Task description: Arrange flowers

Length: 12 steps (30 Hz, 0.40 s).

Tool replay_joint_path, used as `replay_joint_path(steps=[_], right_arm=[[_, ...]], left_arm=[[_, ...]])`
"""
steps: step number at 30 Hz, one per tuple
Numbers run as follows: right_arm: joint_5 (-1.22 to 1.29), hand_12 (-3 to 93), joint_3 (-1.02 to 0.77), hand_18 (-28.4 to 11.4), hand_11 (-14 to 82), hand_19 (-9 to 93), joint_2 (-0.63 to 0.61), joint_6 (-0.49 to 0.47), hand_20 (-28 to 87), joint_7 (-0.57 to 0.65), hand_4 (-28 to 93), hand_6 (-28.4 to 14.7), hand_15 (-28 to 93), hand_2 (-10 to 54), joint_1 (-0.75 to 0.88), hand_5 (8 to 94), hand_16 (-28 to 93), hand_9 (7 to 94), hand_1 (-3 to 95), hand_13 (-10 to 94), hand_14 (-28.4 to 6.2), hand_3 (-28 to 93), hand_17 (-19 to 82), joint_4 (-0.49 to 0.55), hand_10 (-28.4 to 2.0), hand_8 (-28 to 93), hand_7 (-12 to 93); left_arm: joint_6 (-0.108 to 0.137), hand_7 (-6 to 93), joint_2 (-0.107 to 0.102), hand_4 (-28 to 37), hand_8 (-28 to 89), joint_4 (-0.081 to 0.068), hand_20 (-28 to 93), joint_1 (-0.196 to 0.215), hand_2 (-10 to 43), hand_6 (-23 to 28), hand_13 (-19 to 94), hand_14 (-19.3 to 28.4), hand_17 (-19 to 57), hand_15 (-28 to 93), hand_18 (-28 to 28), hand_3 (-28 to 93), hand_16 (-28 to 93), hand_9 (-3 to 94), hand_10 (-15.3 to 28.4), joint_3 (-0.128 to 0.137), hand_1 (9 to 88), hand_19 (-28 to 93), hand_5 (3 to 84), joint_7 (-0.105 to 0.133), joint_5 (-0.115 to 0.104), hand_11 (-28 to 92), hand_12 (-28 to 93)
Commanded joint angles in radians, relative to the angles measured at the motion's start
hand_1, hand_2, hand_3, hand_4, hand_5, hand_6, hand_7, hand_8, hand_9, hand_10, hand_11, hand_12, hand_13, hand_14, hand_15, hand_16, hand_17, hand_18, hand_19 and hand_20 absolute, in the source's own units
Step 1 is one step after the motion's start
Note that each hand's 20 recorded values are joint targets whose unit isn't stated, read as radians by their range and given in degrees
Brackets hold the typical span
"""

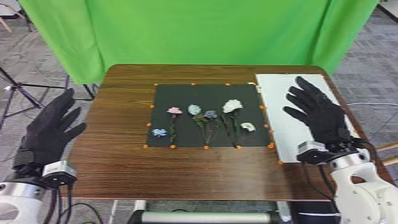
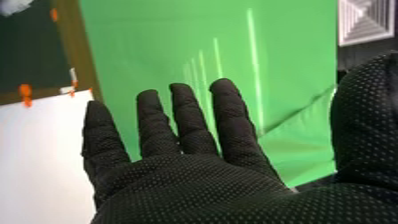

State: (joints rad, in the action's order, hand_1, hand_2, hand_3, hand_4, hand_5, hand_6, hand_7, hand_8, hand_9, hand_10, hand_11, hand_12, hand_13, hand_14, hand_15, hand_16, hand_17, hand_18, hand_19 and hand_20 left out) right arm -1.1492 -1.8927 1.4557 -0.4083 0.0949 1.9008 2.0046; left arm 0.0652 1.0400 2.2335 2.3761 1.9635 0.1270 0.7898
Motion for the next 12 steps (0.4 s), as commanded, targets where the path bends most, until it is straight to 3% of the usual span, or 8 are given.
replay_joint_path(steps=[1, 2, 4, 6, 7, 8, 9, 12], right_arm=[[0.017, 24.4, -0.007, -18.6, -1.0, 24, 0.021, -0.003, 16, -0.022, -25, -3.2, -7, -2.4, 0.034, 25.9, 38, 25.9, 10.0, 17, -11.2, 78, -4, 0.020, -11.1, -7, 8], [0.021, 24.0, -0.007, -18.6, -1.0, 24, 0.024, -0.007, 16, -0.014, -25, -3.2, -7, -2.3, 0.034, 25.9, 38, 25.8, 10.1, 17, -11.2, 78, -4, 0.018, -11.1, -7, 8], [0.032, 23.6, -0.002, -18.5, -1.0, 24, 0.021, -0.019, 16, 0.008, -25, -3.1, -7, -2.2, 0.029, 25.9, 38, 25.7, 10.2, 17, -11.1, 78, -4, 0.010, -11.0, -7, 8], [0.018, 23.5, 0.003, -18.4, -0.9, 24, 0.021, -0.017, 16, 0.003, -25, -3.1, -7, -2.1, 0.030, 25.7, 38, 25.5, 10.3, 17, -11.1, 78, -4, 0.010, -11.1, -7, 8], [0.013, 23.4, 0.002, -18.4, -0.8, 24, 0.019, -0.018, 16, 0.007, -25, -3.1, -7, -2.1, 0.031, 25.6, 38, 25.4, 10.3, 17, -11.1, 78, -4, 0.011, -11.1, -7, 8], [0.007, 23.4, 0.003, -18.4, -0.8, 24, 0.021, -0.005, 16, -0.004, -25, -3.1, -7, -2.1, 0.036, 25.5, 38, 25.3, 10.3, 17, -11.1, 78, -4, 0.014, -11.2, -7, 8], [0.008, 23.4, 0.004, -18.4, -0.8, 24, 0.024, 0.002, 16, -0.007, -25, -3.1, -7, -2.1, 0.035, 25.5, 38, 25.3, 10.3, 17, -11.2, 78, -4, 0.015, -11.2, -7, 8], [0.010, 23.2, 0.004, -18.4, -0.7, 24, 0.034, -0.004, 16, -0.011, -25, -3.2, -7, -2.1, 0.039, 25.6, 38, 25.5, 10.2, 17, -11.3, 78, -4, 0.014, -11.3, -7, 8]], left_arm=[[-0.052, 18.0, 0.028, -28.3, -9, -0.024, 3, -0.039, -6.3, 0.2, 8, 11.2, -16.3, 3, 23.5, 63, 9, 12.6, 6.8, 0.004, 22.7, 34, 16.5, -0.047, 0.033, 1, 26], [-0.056, 17.9, 0.030, -28.3, -9, -0.024, 3, -0.041, -6.2, 0.0, 8, 11.2, -16.4, 3, 23.6, 63, 9, 12.6, 6.8, 0.006, 22.7, 34, 16.2, -0.053, 0.041, 1, 26], [-0.053, 17.6, 0.041, -28.3, -8, -0.020, 3, -0.030, -6.3, 0.0, 8, 11.2, -16.5, 3, 23.5, 64, 10, 12.6, 6.7, 0.005, 22.2, 34, 16.0, -0.052, 0.032, 1, 26], [-0.086, 17.5, 0.055, -28.3, -8, -0.024, 3, -0.033, -6.3, 0.0, 8, 11.2, -16.4, 3, 23.5, 64, 10, 12.6, 6.7, 0.014, 22.0, 34, 16.0, -0.080, 0.037, 0, 26], [-0.088, 17.4, 0.059, -28.3, -8, -0.027, 3, -0.035, -6.2, 0.0, 8, 11.2, -16.4, 3, 23.5, 64, 10, 12.7, 6.7, 0.008, 21.9, 34, 16.1, -0.081, 0.039, 0, 26], [-0.083, 17.3, 0.055, -28.3, -8, -0.034, 3, -0.049, -6.3, 0.0, 8, 11.2, -16.4, 3, 23.5, 65, 10, 12.7, 6.7, -0.004, 21.6, 34, 16.1, -0.076, 0.034, 0, 26], [-0.095, 17.3, 0.054, -28.3, -8, -0.038, 3, -0.062, -6.2, 0.0, 8, 11.2, -16.4, 3, 23.5, 65, 10, 12.7, 6.7, -0.005, 21.3, 34, 16.1, -0.083, 0.034, 0, 26], [-0.104, 17.2, 0.041, -28.3, -8, -0.037, 3, -0.070, -5.9, 0.1, 8, 11.2, -16.5, 3, 23.5, 66, 10, 12.8, 6.8, -0.004, 20.7, 34, 16.1, -0.083, 0.041, 0, 26]])
